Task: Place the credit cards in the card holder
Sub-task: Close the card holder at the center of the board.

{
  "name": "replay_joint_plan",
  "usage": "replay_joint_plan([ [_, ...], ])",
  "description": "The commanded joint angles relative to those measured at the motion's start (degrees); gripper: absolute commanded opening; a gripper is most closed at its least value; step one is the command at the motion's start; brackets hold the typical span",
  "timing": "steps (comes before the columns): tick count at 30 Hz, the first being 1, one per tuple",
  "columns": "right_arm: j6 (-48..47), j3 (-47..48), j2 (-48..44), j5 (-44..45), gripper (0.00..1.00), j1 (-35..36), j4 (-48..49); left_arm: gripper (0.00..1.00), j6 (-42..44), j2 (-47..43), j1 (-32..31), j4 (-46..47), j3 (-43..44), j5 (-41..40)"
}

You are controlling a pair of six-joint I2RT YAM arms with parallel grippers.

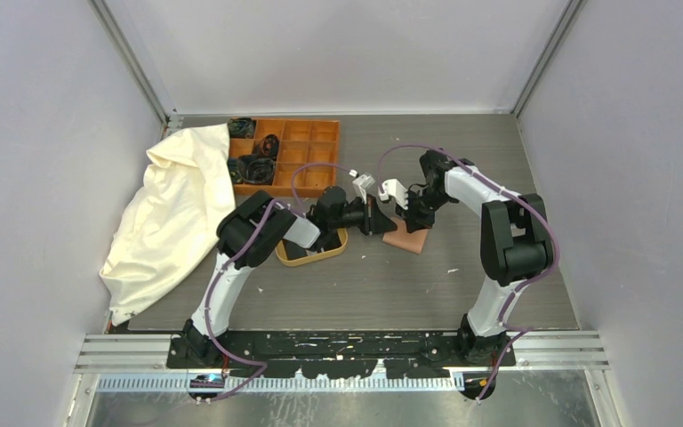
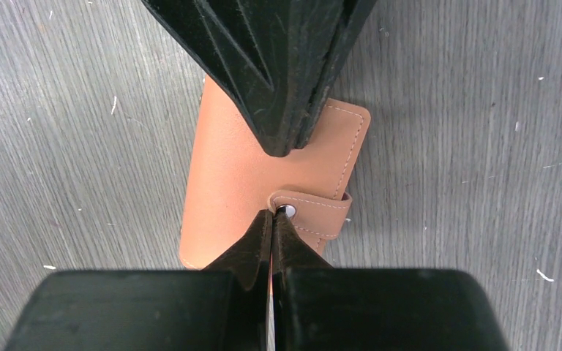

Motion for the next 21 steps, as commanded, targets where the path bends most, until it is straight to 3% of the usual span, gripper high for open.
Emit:
replay_joint_plan([
  [1, -0.2, -0.4, -1.7, 0.3, 0.01, 1.2, 0.9, 0.02, -3.8, 0.2, -0.1, 7.6, 1.2, -3.2],
  [21, -0.3, 0.0, -1.1, 3.9, 0.01, 3.5, 1.0, 0.03, -5.8, 2.8, -2.2, 5.5, 5.7, -5.1],
])
